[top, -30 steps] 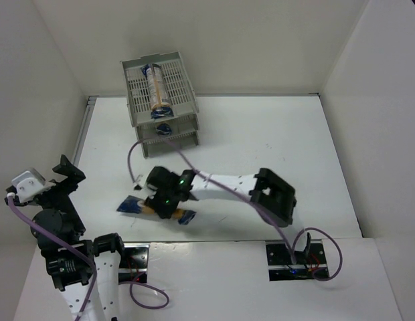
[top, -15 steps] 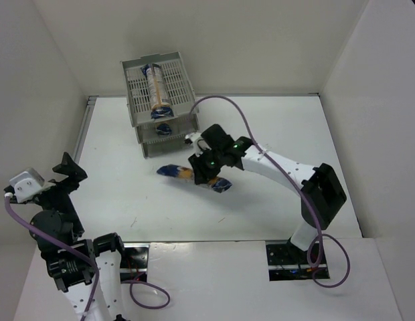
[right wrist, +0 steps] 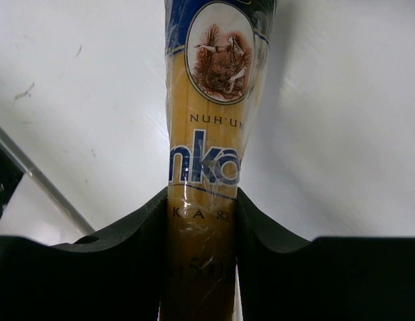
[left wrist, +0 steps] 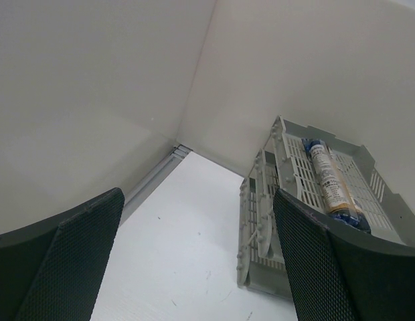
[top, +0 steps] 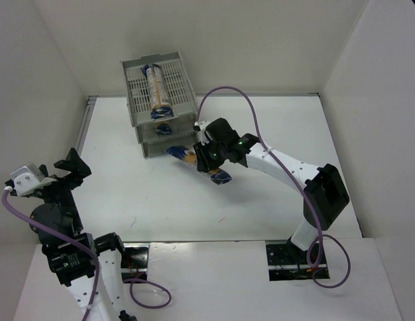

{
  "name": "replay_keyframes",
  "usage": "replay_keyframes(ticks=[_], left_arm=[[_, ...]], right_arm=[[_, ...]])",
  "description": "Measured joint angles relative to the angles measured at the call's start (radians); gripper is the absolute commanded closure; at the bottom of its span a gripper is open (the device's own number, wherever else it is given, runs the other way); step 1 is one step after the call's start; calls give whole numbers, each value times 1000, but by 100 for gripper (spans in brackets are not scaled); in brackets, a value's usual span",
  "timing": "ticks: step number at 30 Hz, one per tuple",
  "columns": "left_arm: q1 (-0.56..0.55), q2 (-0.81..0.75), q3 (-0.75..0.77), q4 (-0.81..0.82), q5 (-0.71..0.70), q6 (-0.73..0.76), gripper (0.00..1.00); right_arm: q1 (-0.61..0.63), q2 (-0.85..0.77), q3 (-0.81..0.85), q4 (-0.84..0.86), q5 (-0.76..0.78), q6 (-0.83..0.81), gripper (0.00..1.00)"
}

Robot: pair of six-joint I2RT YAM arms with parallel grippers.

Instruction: Place and organize the pasta boxes and bags onto the shelf

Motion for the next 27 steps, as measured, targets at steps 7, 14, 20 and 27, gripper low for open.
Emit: replay_keyframes(ticks=[7,14,20,27], left_arm=[[16,0,0,0,15,-1,1],[18,0,-1,0,12,-1,1],[19,5,-15,7,10,-2,1],[20,10,-24,9,1,2,1]], right_arm=[[-5,46,35,69,71,8,100],[-5,147,69,88,135,-8,100],[-3,274,235,92,183,21,100],[28,421,409,91,282,76,100]])
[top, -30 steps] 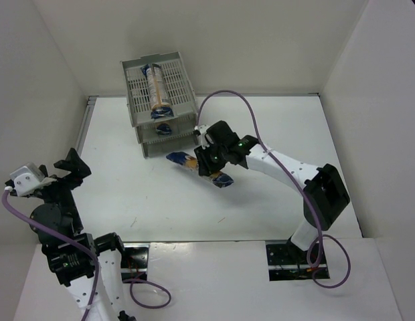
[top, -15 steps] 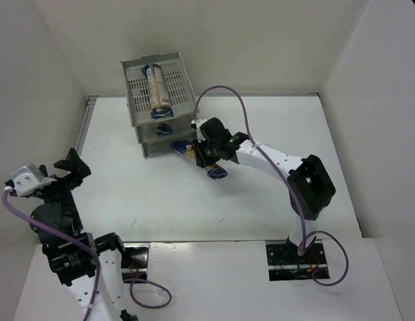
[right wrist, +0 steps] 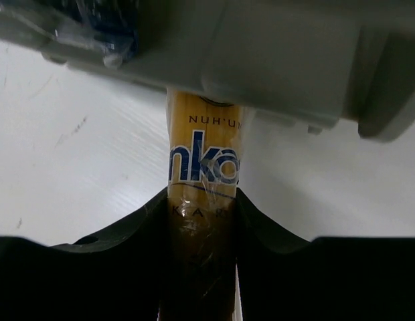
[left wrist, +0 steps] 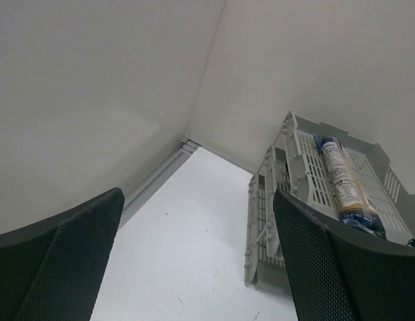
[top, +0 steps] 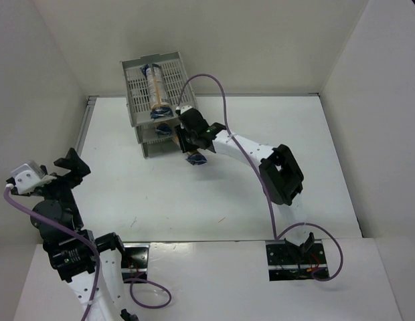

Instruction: Place and organize the pasta boxes and bags onto the shelf

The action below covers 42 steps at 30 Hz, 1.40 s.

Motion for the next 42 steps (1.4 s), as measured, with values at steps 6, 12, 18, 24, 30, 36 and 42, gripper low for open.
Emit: replay_keyframes(ticks=[6,12,18,24,30,36,42], left_arm=[[6,7,-11,12,-16,5,1],[14,22,-53,44,-23,6,1],[15,44,-92,80,-24,6,1],[15,50,-103,107,-6,5,1],[14,44,-113,115,-5,5,1],[9,16,-120,109,-3,5,1],[-6,8,-145,112,-2,3,1]], right_arm=[[35,78,94,-5,114,85,100],[75,163,205,-25,223,149,98],[105,183,223,-13,254,168,44],[116,182,217,18,211,138,2],[118,109,87,62,47,-5,78],[134,-51,-130,43,-106,-248,100],[202,-156,-326,-18,-246,-457,100]])
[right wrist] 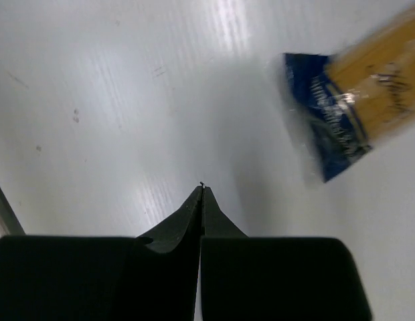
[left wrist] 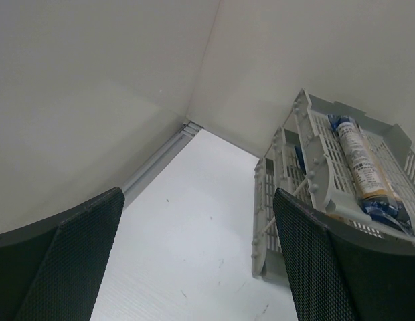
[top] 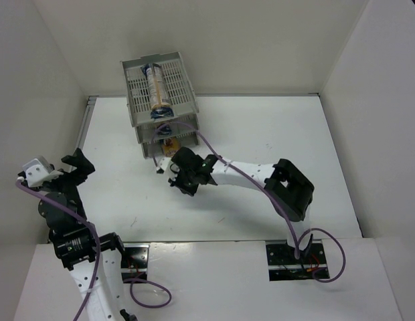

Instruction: Place and organize the pasta boxes and bags onto the shelf

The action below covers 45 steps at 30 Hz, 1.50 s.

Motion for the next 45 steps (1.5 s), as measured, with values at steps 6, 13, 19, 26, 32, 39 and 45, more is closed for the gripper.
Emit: replay_keyframes(ticks=[6,13,19,26,32,39,45], left_arm=[[-11,0,-22,-8,2,-2,1],[-12,0,-23,-8,-16,8,1],[-8,0,-25,-5,-27,26,1],[-4,18,-40,8,-27,27,1],[-4,28,-40,9,-27,32,1],[-4,28,-40,9,-26,33,1],[-4,26,-40,8,-23,29,1]], right_arm=[[23,63,-18,28,58,-61,100],[18,242,153,145,293,-47,100],[18,365,282,261,541,-48,100],[8,486,430,365,730,-49,100],[7,536,485,398,784,-56,100],[16,540,499,392,792,-56,100],[58,484,499,311,771,-30,69]])
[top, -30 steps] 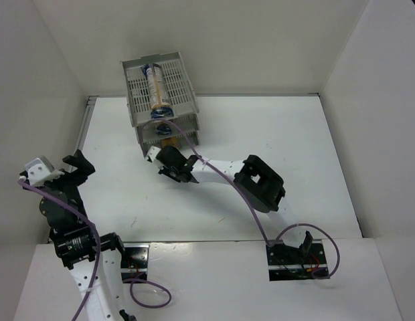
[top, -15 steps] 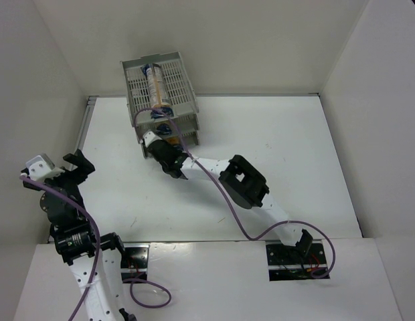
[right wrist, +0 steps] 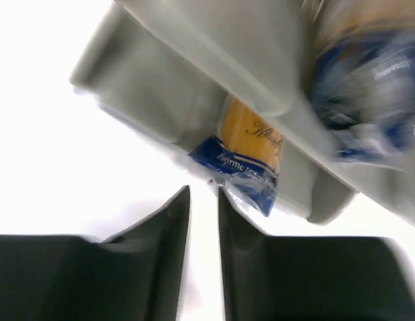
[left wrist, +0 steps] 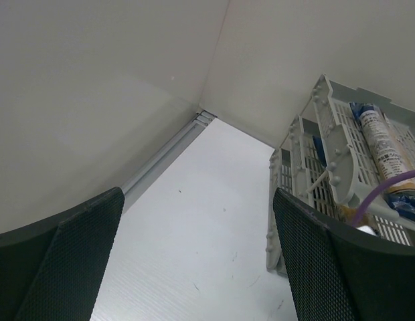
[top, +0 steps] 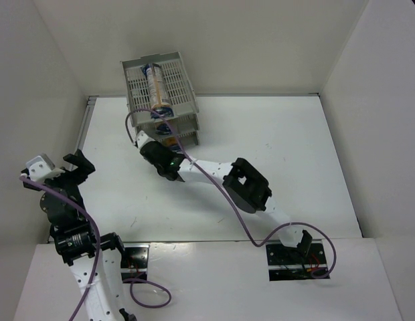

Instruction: Place and organize the pasta boxes and bags onto the shelf

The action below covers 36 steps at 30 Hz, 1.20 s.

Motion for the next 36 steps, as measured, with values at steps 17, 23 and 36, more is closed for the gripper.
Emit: replay_keyframes(ticks=[17,23,36], left_arm=[[-37,-59,29,-31,23,-39,1],[-47,-60,29,-37,57,-61,1],[-49,-60,29,-39,118,-86,1]], right_arm=[[145,-853,-727,-419,-281,-483,0],[-281,-1158,-1118,-622,-182,-710,0],[-857,-1426,-909,-744,-252,-517,0]])
